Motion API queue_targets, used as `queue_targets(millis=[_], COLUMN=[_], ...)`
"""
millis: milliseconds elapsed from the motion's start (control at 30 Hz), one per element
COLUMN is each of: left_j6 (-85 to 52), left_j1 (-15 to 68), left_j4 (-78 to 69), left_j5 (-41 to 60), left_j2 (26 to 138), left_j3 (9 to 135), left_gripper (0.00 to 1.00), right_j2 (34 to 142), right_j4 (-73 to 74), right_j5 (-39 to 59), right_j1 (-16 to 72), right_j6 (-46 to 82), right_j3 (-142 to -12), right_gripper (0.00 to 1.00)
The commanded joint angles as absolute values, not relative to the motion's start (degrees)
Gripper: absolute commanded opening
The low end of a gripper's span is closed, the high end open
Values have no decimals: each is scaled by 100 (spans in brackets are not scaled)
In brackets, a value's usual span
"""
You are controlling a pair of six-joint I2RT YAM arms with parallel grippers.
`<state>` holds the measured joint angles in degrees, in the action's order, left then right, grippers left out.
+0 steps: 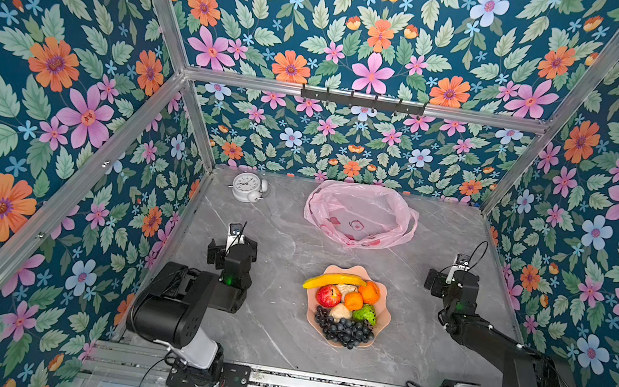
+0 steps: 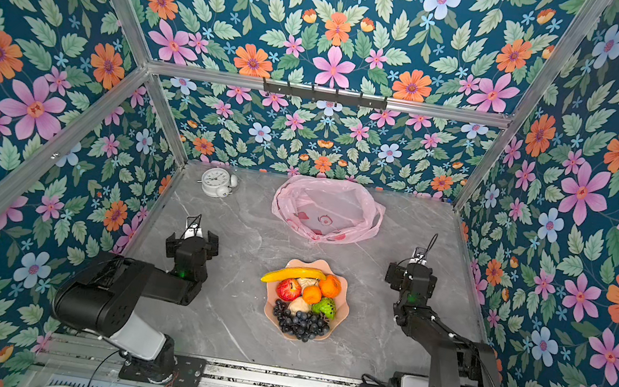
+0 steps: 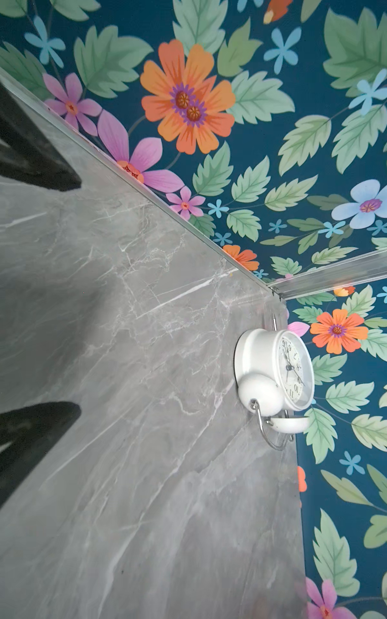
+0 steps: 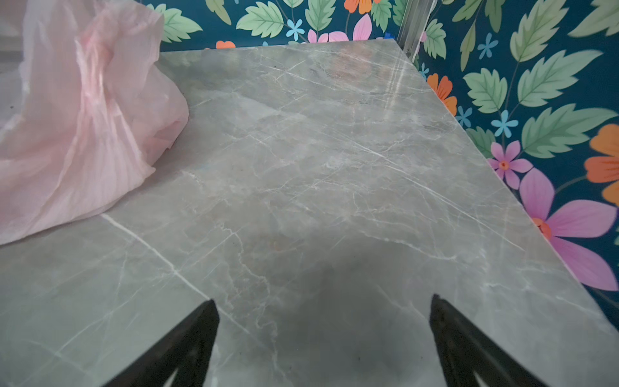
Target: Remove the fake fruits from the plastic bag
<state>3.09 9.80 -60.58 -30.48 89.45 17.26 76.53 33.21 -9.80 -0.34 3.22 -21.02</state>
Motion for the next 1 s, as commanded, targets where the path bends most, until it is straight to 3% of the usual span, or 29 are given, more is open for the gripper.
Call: queue_targets(millis=[0,133,167,233,300,967], left_j6=[194,-121,-29,-201,-73,-71], left_j1=[778,359,289,273,277,290], left_j4=[-6875,-6965,-7630,-6946,-7539,-7450], left_j5=[-2161,-1436,-1370,-1390,-1441,-1446], left_j2=[8907,9149,9388,9134,9317,9284], left_j3=[1649,1629,1530,1614,1528,1534], left_gripper=[100,100,100,100,100,100], right_j2=[7927,8202,8250,8249,8236,8245], right_j4=[4310,4867,4971,4967,4935,4961], right_j5=[135,126,55,-84,-106,-114], right_j1=[-79,-124,-131,-133,-132,-129], right_j6=[152,250,277,325,334,341], right_j3=[-2043,-1884,-1841,-1826,-1819,-1811], right_gripper=[99,99,99,99,99,99])
